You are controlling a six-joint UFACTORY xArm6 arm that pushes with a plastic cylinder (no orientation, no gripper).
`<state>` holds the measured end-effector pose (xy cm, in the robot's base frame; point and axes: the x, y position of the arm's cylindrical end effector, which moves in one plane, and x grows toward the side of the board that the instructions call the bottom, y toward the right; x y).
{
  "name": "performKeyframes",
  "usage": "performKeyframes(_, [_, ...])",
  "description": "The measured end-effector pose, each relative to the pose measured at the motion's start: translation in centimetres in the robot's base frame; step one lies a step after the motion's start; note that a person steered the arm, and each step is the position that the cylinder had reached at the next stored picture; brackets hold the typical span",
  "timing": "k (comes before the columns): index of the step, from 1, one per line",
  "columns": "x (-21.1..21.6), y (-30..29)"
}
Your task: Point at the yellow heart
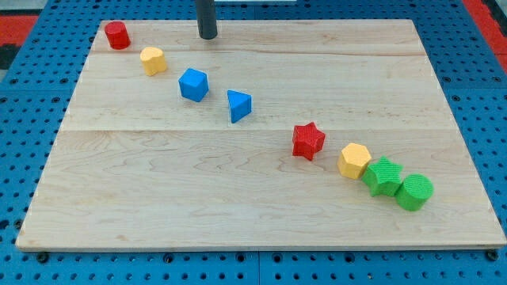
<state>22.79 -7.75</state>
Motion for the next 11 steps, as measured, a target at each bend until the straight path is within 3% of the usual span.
performKeyframes(2, [0.1, 1.5])
performKeyframes(3, [2.4, 1.3])
performKeyframes(5, [1.9, -0.2])
performKeyframes(8, [4.5, -1.4])
performKeyframes(10, [5.3, -8.7])
performKeyframes(11, [5.5, -1.8])
